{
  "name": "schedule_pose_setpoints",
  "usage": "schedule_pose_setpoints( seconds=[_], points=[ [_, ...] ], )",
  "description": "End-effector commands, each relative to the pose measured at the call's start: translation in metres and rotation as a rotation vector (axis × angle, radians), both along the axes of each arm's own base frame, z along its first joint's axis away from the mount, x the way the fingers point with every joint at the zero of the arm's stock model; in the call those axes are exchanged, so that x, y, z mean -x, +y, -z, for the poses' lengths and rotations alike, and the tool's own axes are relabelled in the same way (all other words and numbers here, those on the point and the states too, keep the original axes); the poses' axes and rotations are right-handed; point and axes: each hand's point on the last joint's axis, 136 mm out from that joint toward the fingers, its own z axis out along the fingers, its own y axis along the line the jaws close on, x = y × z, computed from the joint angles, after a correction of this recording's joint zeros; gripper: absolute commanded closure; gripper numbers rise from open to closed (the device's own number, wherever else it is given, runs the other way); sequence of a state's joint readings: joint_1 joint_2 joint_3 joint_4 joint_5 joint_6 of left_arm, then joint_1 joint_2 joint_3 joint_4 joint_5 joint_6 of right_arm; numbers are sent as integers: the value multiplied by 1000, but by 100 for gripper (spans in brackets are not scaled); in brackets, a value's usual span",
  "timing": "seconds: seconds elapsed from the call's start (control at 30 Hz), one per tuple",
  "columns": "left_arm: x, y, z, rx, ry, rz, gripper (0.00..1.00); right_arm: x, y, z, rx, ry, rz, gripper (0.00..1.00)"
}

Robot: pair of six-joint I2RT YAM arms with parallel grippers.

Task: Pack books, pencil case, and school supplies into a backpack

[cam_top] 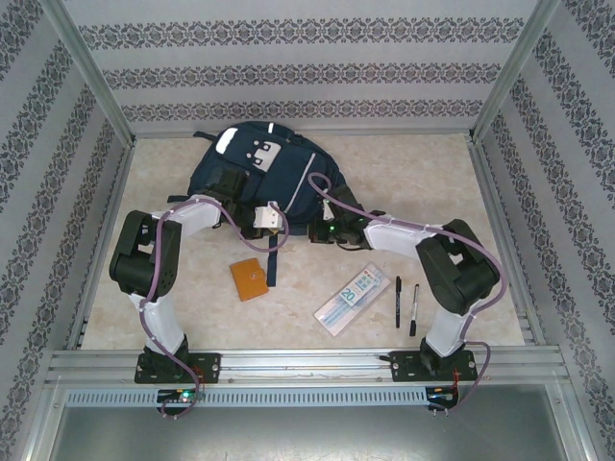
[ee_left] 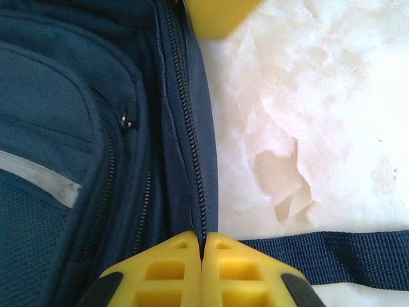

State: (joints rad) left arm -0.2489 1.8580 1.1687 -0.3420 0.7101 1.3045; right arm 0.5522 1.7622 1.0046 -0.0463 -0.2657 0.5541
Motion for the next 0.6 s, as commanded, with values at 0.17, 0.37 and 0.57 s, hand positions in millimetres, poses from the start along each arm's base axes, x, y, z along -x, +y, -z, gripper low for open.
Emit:
schedule_pose_setpoints(
  seconds=[0.17, 0.37, 0.57],
  points=[
    [17, 2, 0, -15, -2, 99, 98, 8, -77, 10, 185, 0, -21, 100],
    [-1, 9, 12, -44, -69, 54, 98, 17, -88, 0, 171, -25, -90, 100],
    [-51, 20, -4, 2, -168, -64, 97, 37, -73, -1, 142, 6, -159, 100]
  ],
)
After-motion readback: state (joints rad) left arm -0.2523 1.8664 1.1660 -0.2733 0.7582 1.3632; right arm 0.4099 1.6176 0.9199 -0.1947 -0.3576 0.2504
